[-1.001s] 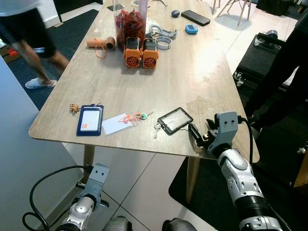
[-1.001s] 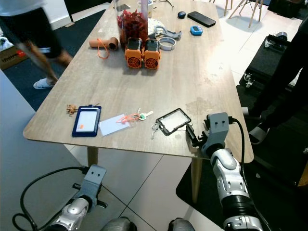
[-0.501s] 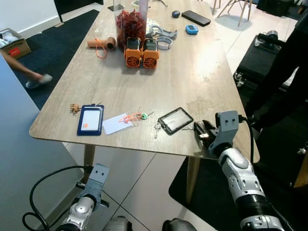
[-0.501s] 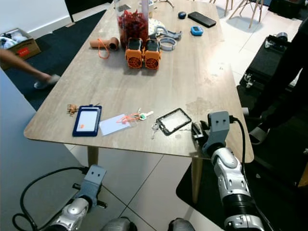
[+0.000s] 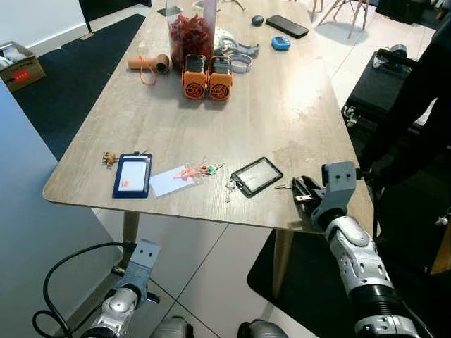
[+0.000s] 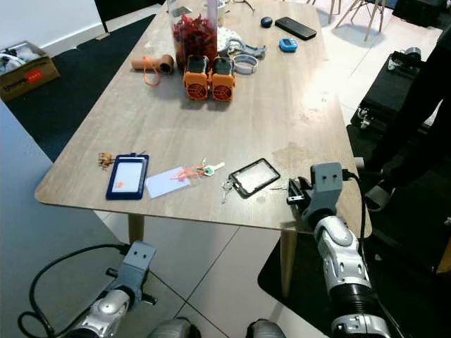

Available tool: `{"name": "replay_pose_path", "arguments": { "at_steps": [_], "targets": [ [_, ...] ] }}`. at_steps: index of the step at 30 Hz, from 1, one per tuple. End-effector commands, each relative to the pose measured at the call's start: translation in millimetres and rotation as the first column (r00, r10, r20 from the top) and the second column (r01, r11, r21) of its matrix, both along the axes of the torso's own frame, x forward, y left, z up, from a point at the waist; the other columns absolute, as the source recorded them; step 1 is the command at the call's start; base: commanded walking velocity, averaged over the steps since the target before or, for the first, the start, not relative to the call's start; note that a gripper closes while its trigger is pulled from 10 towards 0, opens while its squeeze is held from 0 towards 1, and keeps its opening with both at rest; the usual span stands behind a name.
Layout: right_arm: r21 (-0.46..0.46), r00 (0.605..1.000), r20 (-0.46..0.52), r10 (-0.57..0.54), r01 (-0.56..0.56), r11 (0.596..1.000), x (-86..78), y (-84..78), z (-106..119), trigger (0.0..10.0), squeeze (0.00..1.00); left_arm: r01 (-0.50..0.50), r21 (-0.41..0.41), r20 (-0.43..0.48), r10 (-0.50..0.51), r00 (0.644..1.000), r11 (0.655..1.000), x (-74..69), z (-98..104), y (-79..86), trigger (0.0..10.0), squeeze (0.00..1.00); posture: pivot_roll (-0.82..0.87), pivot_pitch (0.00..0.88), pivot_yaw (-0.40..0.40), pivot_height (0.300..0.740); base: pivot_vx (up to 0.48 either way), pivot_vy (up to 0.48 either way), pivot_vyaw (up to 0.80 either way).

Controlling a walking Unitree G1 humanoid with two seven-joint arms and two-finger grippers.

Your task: Hang keys on a hook

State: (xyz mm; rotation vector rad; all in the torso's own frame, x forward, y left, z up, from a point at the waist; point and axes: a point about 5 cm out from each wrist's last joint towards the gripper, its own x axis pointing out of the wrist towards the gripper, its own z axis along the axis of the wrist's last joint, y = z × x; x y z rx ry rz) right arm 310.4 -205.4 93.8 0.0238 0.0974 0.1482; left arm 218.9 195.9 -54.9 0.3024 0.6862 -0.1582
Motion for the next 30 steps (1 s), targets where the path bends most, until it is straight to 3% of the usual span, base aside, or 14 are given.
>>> {"name": "replay_pose_path", "arguments": {
  "at_steps": [1,10,30],
  "targets": [
    [-0.003,0.999,-0.024,-0.022,0.022,1.000,-4.7,-6.2,-4.7,10.0,0.00,0.000,0.022,-0.027,0.001,1.000,1.000,-7.1,-3.4,8.0,10.0,0.00,0.08,0.114,-0.053,0.740,0.000,0.000,0.00],
    [0.022,0.999,0.021,-0.048,0.048,0.999,-8.2,-10.9,1.8,10.0,0.00,0.005,0.022,-0.021,-0.004,1.000,1.000,-5.7,-2.4,8.0,10.0,0.00,0.08,0.108,-0.051,0.740,0.000,0.000,0.00],
    [0.010,0.999,-0.002,-0.053,0.053,0.999,-11.4,-12.8,-3.5,10.0,0.00,0.001,0.023,-0.023,-0.001,1.000,1.000,-5.5,-2.5,7.9,10.0,0.00,0.08,0.112,-0.049,0.740,0.000,0.000,0.00]
  ]
}}
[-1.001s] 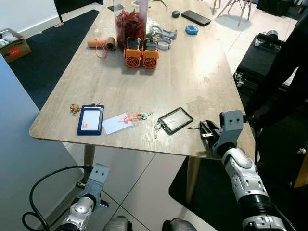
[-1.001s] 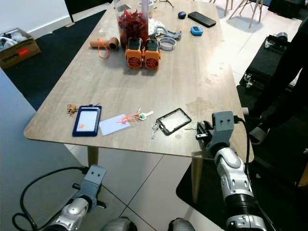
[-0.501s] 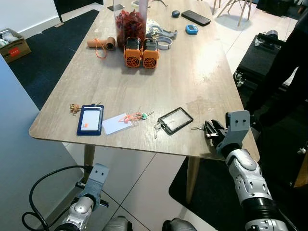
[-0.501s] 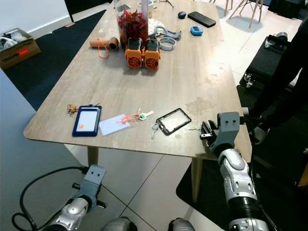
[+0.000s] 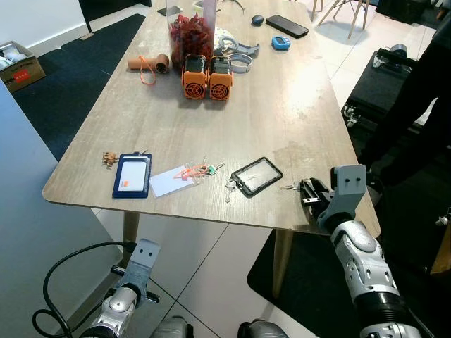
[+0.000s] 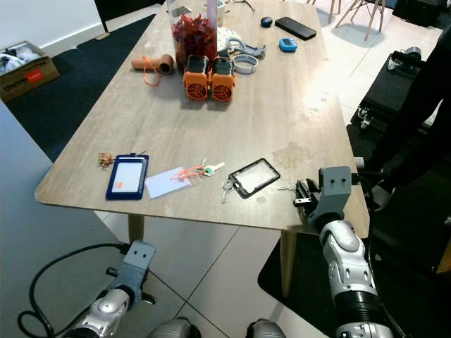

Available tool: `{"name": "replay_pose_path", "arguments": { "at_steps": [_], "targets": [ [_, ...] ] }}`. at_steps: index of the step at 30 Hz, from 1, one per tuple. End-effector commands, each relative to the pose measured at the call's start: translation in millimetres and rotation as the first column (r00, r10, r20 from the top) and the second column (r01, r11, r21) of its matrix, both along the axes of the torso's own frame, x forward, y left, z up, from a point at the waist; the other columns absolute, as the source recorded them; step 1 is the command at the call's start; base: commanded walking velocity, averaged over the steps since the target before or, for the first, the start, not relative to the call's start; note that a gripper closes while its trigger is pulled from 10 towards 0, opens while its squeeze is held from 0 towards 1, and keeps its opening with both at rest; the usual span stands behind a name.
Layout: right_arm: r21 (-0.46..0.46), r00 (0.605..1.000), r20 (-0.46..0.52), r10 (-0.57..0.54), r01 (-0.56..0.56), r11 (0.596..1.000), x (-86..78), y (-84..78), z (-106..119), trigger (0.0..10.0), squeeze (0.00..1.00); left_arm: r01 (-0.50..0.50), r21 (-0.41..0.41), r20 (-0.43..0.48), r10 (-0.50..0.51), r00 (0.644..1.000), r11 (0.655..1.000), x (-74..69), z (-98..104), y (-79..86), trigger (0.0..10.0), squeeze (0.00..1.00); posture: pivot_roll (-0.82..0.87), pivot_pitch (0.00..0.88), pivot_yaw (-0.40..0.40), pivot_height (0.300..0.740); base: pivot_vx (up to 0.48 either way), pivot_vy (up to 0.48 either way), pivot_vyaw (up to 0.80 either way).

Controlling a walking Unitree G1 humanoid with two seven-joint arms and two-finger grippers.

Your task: Hang keys on a hook

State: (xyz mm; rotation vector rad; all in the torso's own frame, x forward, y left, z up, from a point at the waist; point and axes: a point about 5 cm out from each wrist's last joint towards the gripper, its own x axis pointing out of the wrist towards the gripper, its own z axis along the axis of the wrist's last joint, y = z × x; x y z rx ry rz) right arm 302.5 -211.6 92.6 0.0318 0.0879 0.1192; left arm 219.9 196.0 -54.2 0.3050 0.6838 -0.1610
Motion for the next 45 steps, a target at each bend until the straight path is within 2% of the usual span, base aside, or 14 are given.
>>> {"name": "replay_pose_path", "arguments": {
  "at_steps": [1,13,14,15,16,17,18,20,30,33,39,40,42,45],
  "targets": [
    [0.003,1.000,-0.011,-0.023,0.023,1.000,-3.4,-6.5,-2.3,10.0,0.00,-0.002,0.022,-0.025,0.003,1.000,1.000,-6.5,-3.1,7.8,10.0,0.00,0.08,0.112,-0.049,0.740,0.000,0.000,0.00],
    [0.000,0.999,-0.015,-0.029,0.029,1.000,-4.4,-7.8,-3.5,10.0,0.00,-0.005,0.021,-0.023,0.006,1.000,1.000,-5.8,-2.7,7.6,10.0,0.00,0.08,0.116,-0.049,0.740,0.000,0.000,0.00],
    [0.002,0.999,-0.015,-0.031,0.031,1.000,-4.4,-8.0,-3.4,9.1,0.00,-0.005,0.020,-0.023,0.006,1.000,1.000,-5.5,-2.6,7.6,10.0,0.00,0.08,0.116,-0.049,0.740,0.000,0.000,0.00],
    [0.002,0.999,-0.015,-0.031,0.031,1.000,-4.4,-8.0,-3.4,9.1,0.00,-0.005,0.020,-0.023,0.006,1.000,1.000,-5.5,-2.6,7.6,10.0,0.00,0.08,0.116,-0.049,0.740,0.000,0.000,0.00],
    [0.004,0.999,-0.014,-0.032,0.032,0.999,-4.2,-8.3,-3.2,4.6,0.00,-0.005,0.020,-0.023,0.006,1.000,1.000,-5.3,-2.6,7.5,10.0,0.00,0.08,0.116,-0.049,0.740,0.000,0.000,0.00],
    [0.006,0.999,-0.013,-0.033,0.033,0.999,-4.0,-8.5,-3.0,3.6,0.00,-0.005,0.021,-0.023,0.006,1.000,1.000,-5.2,-2.5,7.6,10.0,0.00,0.08,0.116,-0.049,0.740,0.000,0.000,0.00],
    [0.009,0.999,-0.011,-0.035,0.035,0.999,-3.8,-8.9,-2.6,0.7,0.00,-0.006,0.021,-0.023,0.006,1.000,1.000,-5.1,-2.4,7.6,10.0,0.00,0.08,0.117,-0.049,0.740,0.000,0.000,0.00],
    [0.012,0.999,-0.008,-0.039,0.039,0.999,-3.4,-9.7,-1.8,0.0,0.00,-0.007,0.021,-0.023,0.007,1.000,1.000,-5.0,-2.4,7.8,10.0,0.00,0.08,0.117,-0.049,0.740,0.000,0.000,0.00],
    [0.036,0.995,0.027,-0.094,0.093,0.995,1.2,-20.7,8.6,0.0,0.00,-0.007,0.020,-0.020,0.008,1.000,1.000,-4.2,-1.8,8.1,10.0,0.00,0.08,0.115,-0.045,0.740,0.000,0.000,0.00],
    [0.083,0.978,0.147,-0.147,0.136,0.987,10.8,-33.3,42.8,0.0,0.00,-0.007,0.019,-0.020,0.007,1.000,1.000,-3.9,-1.6,8.4,10.0,0.00,0.08,0.114,-0.045,0.740,0.000,0.000,0.00],
    [0.132,0.953,0.236,-0.192,0.164,0.978,15.6,-42.0,69.8,0.0,0.00,-0.007,0.018,-0.018,0.007,1.000,1.000,-3.2,-1.1,8.6,10.0,0.00,0.08,0.115,-0.044,0.740,0.000,0.000,0.00],
    [0.158,0.934,0.280,-0.223,0.184,0.970,17.3,-48.3,84.4,0.0,0.00,-0.006,0.017,-0.018,0.007,1.000,1.000,-3.0,-0.9,8.6,10.0,0.00,0.08,0.115,-0.044,0.740,0.000,0.000,0.00],
    [0.177,0.920,0.305,-0.245,0.198,0.964,17.8,-52.9,94.0,0.0,0.00,-0.005,0.016,-0.019,0.006,1.000,1.000,-3.1,-1.0,8.6,10.0,0.00,0.08,0.115,-0.041,0.740,0.000,0.000,0.00],
    [0.184,0.913,0.318,-0.256,0.206,0.961,17.7,-56.0,99.4,0.0,0.00,-0.005,0.016,-0.019,0.005,1.000,1.000,-3.2,-1.1,8.5,10.0,0.00,0.08,0.114,-0.040,0.740,0.000,0.000,0.00]
  ]
}}
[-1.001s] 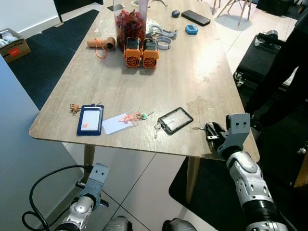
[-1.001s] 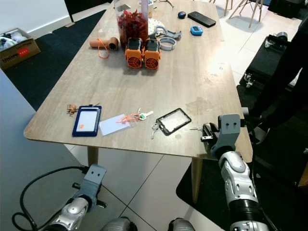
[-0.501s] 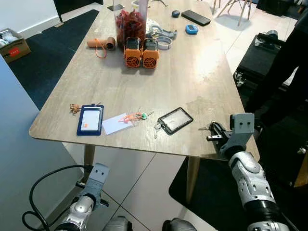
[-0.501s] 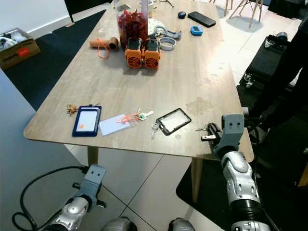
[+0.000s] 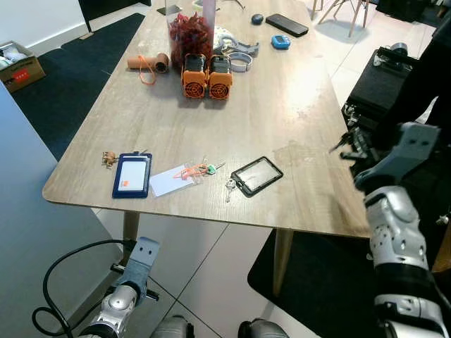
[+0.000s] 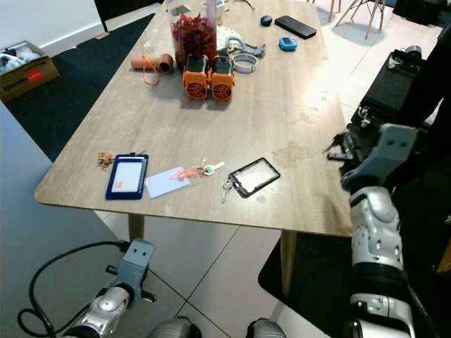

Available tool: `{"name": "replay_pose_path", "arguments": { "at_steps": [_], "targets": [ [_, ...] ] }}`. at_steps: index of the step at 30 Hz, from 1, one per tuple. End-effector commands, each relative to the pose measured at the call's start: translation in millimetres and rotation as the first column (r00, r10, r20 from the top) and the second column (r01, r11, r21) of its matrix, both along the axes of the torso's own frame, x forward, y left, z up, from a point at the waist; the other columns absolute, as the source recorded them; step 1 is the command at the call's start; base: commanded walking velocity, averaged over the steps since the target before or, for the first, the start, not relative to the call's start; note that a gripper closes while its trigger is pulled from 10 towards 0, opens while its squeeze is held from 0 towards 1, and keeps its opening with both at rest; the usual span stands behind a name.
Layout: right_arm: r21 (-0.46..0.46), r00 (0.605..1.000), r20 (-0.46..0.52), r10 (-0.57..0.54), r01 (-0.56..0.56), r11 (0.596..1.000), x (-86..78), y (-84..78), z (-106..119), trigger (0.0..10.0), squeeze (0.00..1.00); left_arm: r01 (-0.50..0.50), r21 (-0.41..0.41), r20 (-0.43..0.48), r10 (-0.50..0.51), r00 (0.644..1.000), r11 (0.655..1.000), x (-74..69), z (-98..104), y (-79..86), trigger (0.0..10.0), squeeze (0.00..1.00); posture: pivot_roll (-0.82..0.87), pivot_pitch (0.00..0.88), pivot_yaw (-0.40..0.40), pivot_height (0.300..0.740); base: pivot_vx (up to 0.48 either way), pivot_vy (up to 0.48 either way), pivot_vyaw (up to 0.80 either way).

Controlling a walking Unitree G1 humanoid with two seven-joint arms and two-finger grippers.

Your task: Hang keys on a hook

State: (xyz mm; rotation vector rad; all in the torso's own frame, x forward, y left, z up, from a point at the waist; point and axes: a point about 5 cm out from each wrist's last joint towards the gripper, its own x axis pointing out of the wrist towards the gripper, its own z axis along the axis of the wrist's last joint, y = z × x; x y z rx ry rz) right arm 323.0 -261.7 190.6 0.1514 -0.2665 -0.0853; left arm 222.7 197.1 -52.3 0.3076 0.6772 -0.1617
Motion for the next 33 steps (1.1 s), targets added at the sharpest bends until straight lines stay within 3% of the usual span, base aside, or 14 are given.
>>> {"name": "replay_pose_path", "arguments": {
  "at_steps": [1,8,11,13,14,15,16,19,22,27,29,30,32,33],
  "targets": [
    [0.018,0.999,0.011,-0.031,0.031,0.999,-3.6,-8.9,4.1,0.0,0.00,-0.007,0.013,-0.025,0.007,1.000,1.000,-5.8,-2.9,7.1,10.0,0.00,0.08,0.113,-0.039,0.740,0.000,0.000,0.00],
    [0.079,0.984,0.013,-0.178,0.176,0.981,-14.0,-38.6,2.0,0.0,0.00,-0.006,0.010,-0.023,0.006,1.000,1.000,-5.7,-2.8,6.8,10.0,0.00,0.08,0.111,-0.038,0.740,0.000,0.000,0.00],
    [0.110,0.966,-0.011,-0.260,0.259,0.960,-21.9,-58.7,-4.1,0.0,0.00,-0.006,0.010,-0.023,0.006,1.000,1.000,-5.6,-2.7,6.8,10.0,0.00,0.08,0.110,-0.038,0.740,0.000,0.000,0.00],
    [0.154,0.921,-0.047,-0.386,0.389,0.908,-39.4,-89.2,-14.5,0.0,0.00,-0.005,0.008,-0.023,0.005,1.000,1.000,-5.6,-2.7,6.8,10.0,0.00,0.08,0.108,-0.036,0.740,0.000,0.000,0.00],
    [0.154,0.921,-0.047,-0.386,0.389,0.908,-39.4,-89.2,-14.5,0.0,0.00,-0.005,0.008,-0.023,0.005,1.000,1.000,-5.6,-2.7,6.8,10.0,0.00,0.08,0.108,-0.036,0.740,0.000,0.000,0.00],
    [0.190,0.851,-0.098,-0.517,0.526,0.829,-62.8,-120.4,-28.8,0.0,0.00,-0.005,0.007,-0.023,0.005,1.000,1.000,-6.0,-2.9,6.8,10.0,0.00,0.08,0.104,-0.037,0.740,0.000,0.000,0.00],
    [0.190,0.851,-0.098,-0.517,0.526,0.829,-62.8,-120.4,-28.8,0.0,0.00,-0.005,0.007,-0.023,0.005,1.000,1.000,-6.0,-2.9,6.8,10.0,0.00,0.08,0.104,-0.037,0.740,0.000,0.000,0.00],
    [0.211,0.782,-0.146,-0.606,0.623,0.754,-83.9,-142.4,-42.3,0.0,0.00,-0.005,0.007,-0.023,0.005,1.000,1.000,-6.3,-3.1,6.8,10.0,0.00,0.08,0.102,-0.038,0.740,0.000,0.000,0.00],
    [0.196,0.667,-0.271,-0.695,0.745,0.638,-122.6,-163.6,-79.5,0.0,0.00,-0.010,0.006,-0.026,0.010,1.000,1.000,-7.0,-3.4,7.9,10.0,0.00,0.08,0.099,-0.041,0.740,0.000,0.000,0.00],
    [0.129,0.607,-0.398,-0.688,0.779,0.613,-144.6,-158.7,-117.7,0.0,0.00,-0.013,0.007,-0.029,0.013,0.999,1.000,-8.2,-4.0,8.7,10.0,0.00,0.08,0.099,-0.044,0.740,0.000,0.000,0.00],
    [0.087,0.551,-0.614,-0.565,0.759,0.645,-162.2,-127.3,-176.9,0.0,0.00,-0.014,0.006,-0.033,0.014,0.999,1.000,-10.2,-5.3,8.1,10.0,0.00,0.08,0.095,-0.044,0.740,0.000,0.000,0.00],
    [0.087,0.551,-0.614,-0.565,0.759,0.645,-162.2,-127.3,-176.9,0.0,0.00,-0.014,0.006,-0.033,0.014,0.999,1.000,-10.2,-5.3,8.1,10.0,0.00,0.08,0.095,-0.044,0.740,0.000,0.000,0.00],
    [0.099,0.497,-0.771,-0.398,0.712,0.695,-174.2,-86.7,-222.8,0.0,0.00,-0.016,0.004,-0.041,0.016,0.999,1.000,-12.3,-6.8,6.9,10.0,0.00,0.09,0.091,-0.046,0.740,0.000,0.000,0.00],
    [0.099,0.497,-0.771,-0.398,0.712,0.695,-174.2,-86.7,-222.8,0.0,0.00,-0.016,0.004,-0.041,0.016,0.999,1.000,-12.3,-6.8,6.9,10.0,0.00,0.09,0.091,-0.046,0.740,0.000,0.000,0.00]
  ]
}}
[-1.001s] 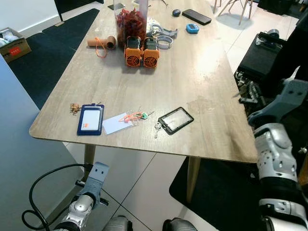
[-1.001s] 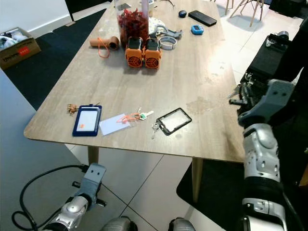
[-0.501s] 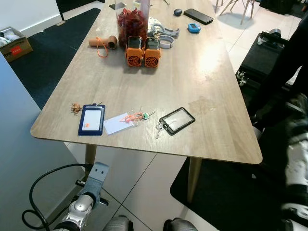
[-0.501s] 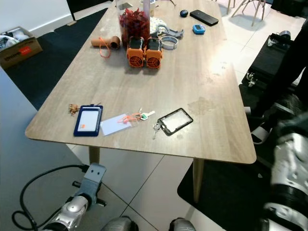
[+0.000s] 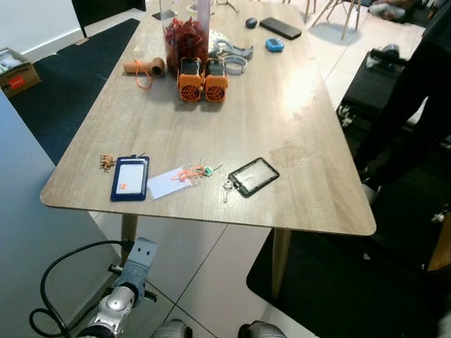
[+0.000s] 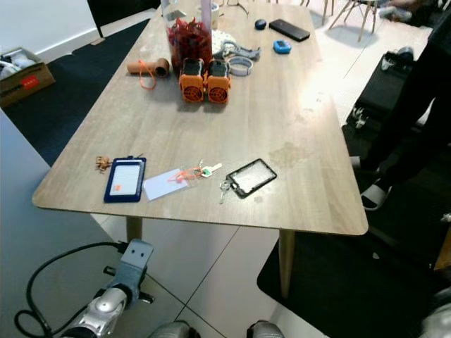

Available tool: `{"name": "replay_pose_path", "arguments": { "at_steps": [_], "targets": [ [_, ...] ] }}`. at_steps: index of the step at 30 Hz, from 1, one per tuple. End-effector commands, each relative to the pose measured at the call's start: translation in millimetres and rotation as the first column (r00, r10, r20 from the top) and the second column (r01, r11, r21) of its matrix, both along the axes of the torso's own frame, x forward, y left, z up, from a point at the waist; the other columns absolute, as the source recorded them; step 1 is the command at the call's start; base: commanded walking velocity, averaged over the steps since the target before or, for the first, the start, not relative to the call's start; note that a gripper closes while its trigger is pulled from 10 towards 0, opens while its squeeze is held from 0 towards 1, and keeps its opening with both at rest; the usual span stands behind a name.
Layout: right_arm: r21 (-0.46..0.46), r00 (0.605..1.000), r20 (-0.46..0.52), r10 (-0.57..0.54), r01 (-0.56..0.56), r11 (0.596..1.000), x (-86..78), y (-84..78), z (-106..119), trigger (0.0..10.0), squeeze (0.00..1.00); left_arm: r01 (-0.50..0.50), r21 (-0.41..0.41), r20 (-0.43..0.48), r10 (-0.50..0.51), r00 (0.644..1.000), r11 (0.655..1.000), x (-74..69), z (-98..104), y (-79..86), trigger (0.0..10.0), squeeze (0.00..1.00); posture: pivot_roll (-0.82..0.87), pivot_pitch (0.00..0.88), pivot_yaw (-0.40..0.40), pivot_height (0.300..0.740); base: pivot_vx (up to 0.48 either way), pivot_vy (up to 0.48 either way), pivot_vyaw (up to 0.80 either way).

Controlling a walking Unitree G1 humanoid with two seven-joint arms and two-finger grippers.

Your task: Hang keys on a hook

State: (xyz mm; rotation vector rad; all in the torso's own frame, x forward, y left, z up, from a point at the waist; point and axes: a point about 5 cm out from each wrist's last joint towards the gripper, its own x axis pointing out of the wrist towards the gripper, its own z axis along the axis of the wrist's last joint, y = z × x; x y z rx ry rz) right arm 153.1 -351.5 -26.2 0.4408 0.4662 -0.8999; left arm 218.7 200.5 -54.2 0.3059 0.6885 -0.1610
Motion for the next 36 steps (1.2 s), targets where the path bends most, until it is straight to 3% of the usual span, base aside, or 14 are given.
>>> {"name": "replay_pose_path", "arguments": {
  "at_steps": [1,3,4,5,6,9,10,12,19,20,28,36],
  "targets": [
    [0.089,0.994,-0.081,0.073,-0.066,0.994,-6.8,19.5,-19.4,0.0,0.00,-0.013,0.003,-0.032,0.013,0.999,1.000,-8.8,-5.4,2.9,10.0,0.00,0.09,0.091,-0.046,0.740,0.000,0.000,0.00],
    [0.193,0.971,-0.139,0.195,-0.167,0.967,-7.8,54.1,-40.0,0.0,0.00,-0.016,0.001,-0.040,0.016,0.999,1.000,-10.0,-6.5,2.6,10.0,0.00,0.09,0.077,-0.045,0.740,0.000,0.000,0.00],
    [0.193,0.971,-0.139,0.195,-0.167,0.967,-7.8,54.1,-40.0,0.0,0.00,-0.016,0.001,-0.040,0.016,0.999,1.000,-10.0,-6.5,2.6,10.0,0.00,0.09,0.077,-0.045,0.740,0.000,0.000,0.00],
    [0.244,0.952,-0.157,0.261,-0.219,0.945,-7.5,72.1,-48.2,0.0,0.00,-0.025,-0.004,-0.051,0.025,0.998,1.000,-11.1,-7.5,2.7,10.0,0.00,0.09,0.071,-0.043,0.740,0.000,0.000,0.00],
    [0.244,0.952,-0.157,0.261,-0.219,0.945,-7.5,72.1,-48.2,0.0,0.00,-0.025,-0.004,-0.051,0.025,0.998,1.000,-11.1,-7.5,2.7,10.0,0.00,0.09,0.071,-0.043,0.740,0.000,0.000,0.00],
    [0.328,0.896,-0.182,0.406,-0.334,0.884,-9.1,108.0,-61.7,0.0,0.00,-0.045,-0.008,-0.065,0.044,0.997,0.999,-13.6,-9.6,2.8,10.0,0.00,0.09,0.060,-0.041,0.740,0.000,0.000,0.00],
    [0.328,0.896,-0.182,0.406,-0.334,0.884,-9.1,108.0,-61.7,0.0,0.00,-0.045,-0.008,-0.065,0.044,0.997,0.999,-13.6,-9.6,2.8,10.0,0.00,0.09,0.060,-0.041,0.740,0.000,0.000,0.00],
    [0.371,0.883,-0.197,0.426,-0.335,0.866,-15.8,123.4,-68.7,0.0,0.00,-0.082,-0.028,-0.098,0.079,0.992,0.996,-16.5,-12.4,2.8,10.0,0.00,0.10,0.049,-0.042,0.740,0.000,0.000,0.00],
    [0.394,0.879,-0.205,0.429,-0.327,0.859,-19.9,133.5,-72.7,0.0,0.00,-0.133,-0.075,-0.116,0.124,0.985,0.988,-18.3,-14.0,2.5,10.0,0.00,0.10,0.039,-0.040,0.740,0.000,0.000,0.00],
    [0.398,0.873,-0.203,0.444,-0.341,0.852,-19.0,136.8,-73.1,10.0,0.00,-0.136,-0.087,-0.112,0.126,0.986,0.987,-17.8,-13.5,2.5,10.0,0.00,0.10,0.036,-0.037,0.740,0.000,0.000,0.00],
    [0.406,0.850,-0.169,0.498,-0.401,0.821,-12.9,148.0,-72.7,10.0,0.00,-0.148,-0.138,-0.144,0.128,0.981,0.979,-17.7,-14.2,1.2,10.0,0.00,0.10,0.026,-0.029,0.740,0.000,0.000,0.00],
    [0.427,0.831,-0.140,0.538,-0.440,0.790,-10.5,163.5,-73.8,10.0,0.00,-0.093,-0.096,-0.125,0.081,0.989,0.991,-16.9,-12.8,3.1,10.0,0.00,0.10,0.032,-0.018,0.740,0.000,0.000,0.00]
  ]
}}
